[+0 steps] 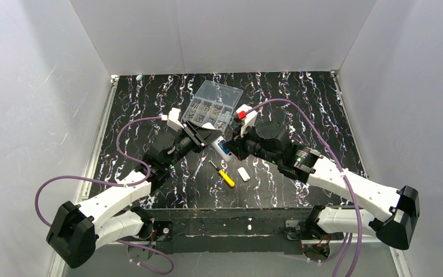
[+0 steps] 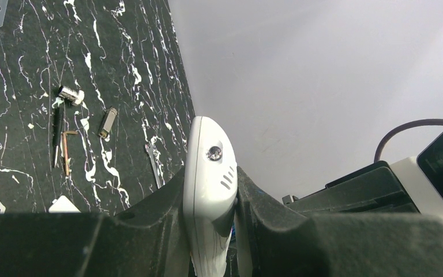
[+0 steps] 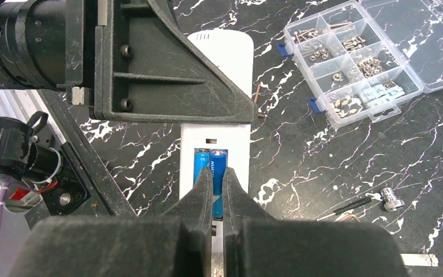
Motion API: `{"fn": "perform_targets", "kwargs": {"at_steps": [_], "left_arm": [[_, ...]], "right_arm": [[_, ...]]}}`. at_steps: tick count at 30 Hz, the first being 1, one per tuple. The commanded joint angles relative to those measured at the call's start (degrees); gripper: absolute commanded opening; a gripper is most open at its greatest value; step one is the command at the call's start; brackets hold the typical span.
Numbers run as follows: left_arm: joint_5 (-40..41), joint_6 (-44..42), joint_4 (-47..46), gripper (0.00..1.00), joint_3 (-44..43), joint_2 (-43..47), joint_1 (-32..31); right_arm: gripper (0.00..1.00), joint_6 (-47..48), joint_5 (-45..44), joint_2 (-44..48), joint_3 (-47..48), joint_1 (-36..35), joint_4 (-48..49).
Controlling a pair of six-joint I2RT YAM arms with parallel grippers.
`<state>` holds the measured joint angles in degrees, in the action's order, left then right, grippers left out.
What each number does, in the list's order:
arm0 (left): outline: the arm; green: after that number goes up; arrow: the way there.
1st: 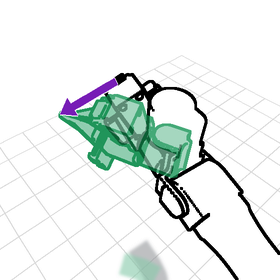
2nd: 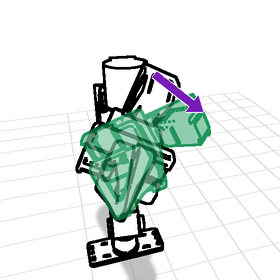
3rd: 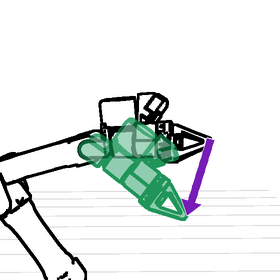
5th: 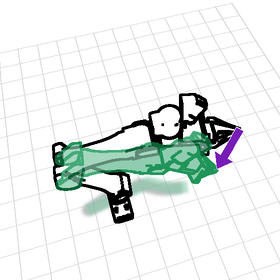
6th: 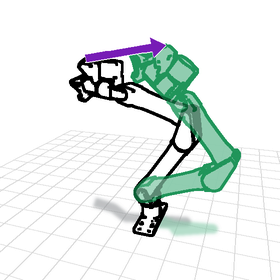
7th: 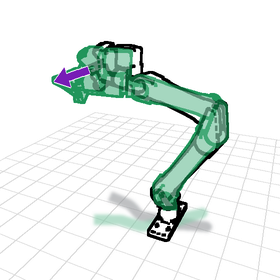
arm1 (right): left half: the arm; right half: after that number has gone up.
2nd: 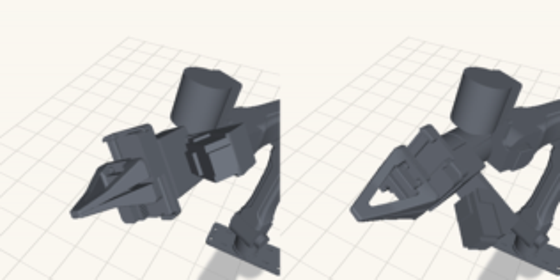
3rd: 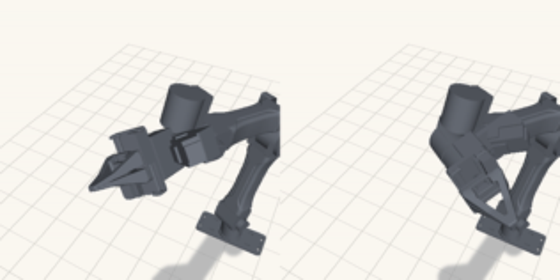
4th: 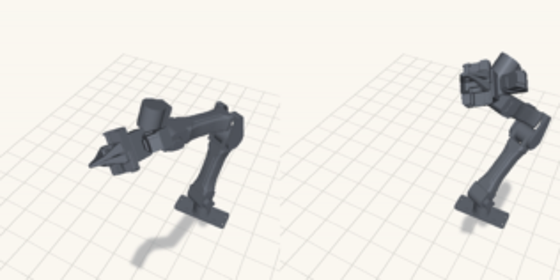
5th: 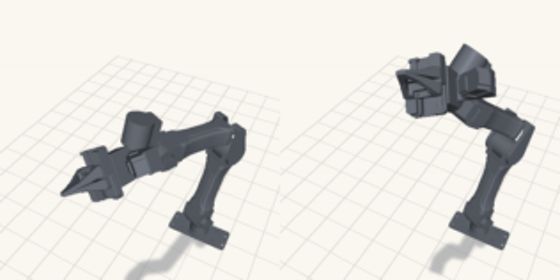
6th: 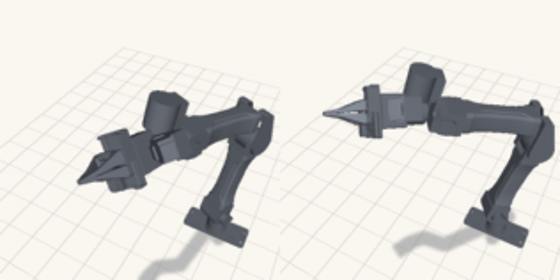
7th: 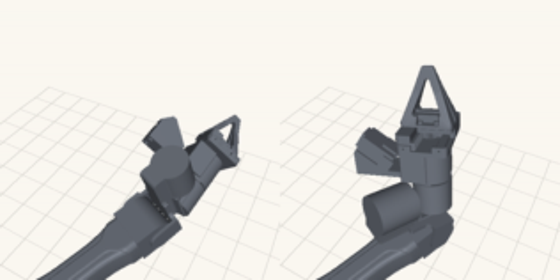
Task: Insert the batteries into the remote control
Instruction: Load the battery into the remote control.
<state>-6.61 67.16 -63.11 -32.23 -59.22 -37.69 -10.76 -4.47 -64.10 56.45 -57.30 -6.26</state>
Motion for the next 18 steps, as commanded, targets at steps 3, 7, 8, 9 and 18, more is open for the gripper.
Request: {"fn": "perform_targets", "kwargs": {"at_steps": [3, 7, 8, 9, 18], "left_arm": [[-0.1, 1.2, -8.2, 0.00, -1.3, 1.3, -0.2], [-0.2, 1.3, -8.3, 0.00, -1.3, 1.4, -0.3], [-0.2, 1.2, -8.3, 0.00, -1.3, 1.4, -0.3], [-0.2, 1.3, -8.3, 0.00, -1.2, 1.4, -0.3], [-0.1, 1.2, -8.6, 0.00, -0.8, 1.6, -0.2]], "right_arm": [[0.07, -0.2, 1.9, 0.1, -0.9, -0.4, 0.6], [0.11, -0.6, 2.4, 0.1, -1.2, -0.4, 1.1], [0.12, -0.6, 2.3, 0.2, -1.2, -0.4, 1.3], [0.13, -0.6, 2.4, 0.2, -1.2, -0.4, 1.5], [0.27, -0.3, 2.3, 0.2, -1.1, -0.4, 2.7]]}}
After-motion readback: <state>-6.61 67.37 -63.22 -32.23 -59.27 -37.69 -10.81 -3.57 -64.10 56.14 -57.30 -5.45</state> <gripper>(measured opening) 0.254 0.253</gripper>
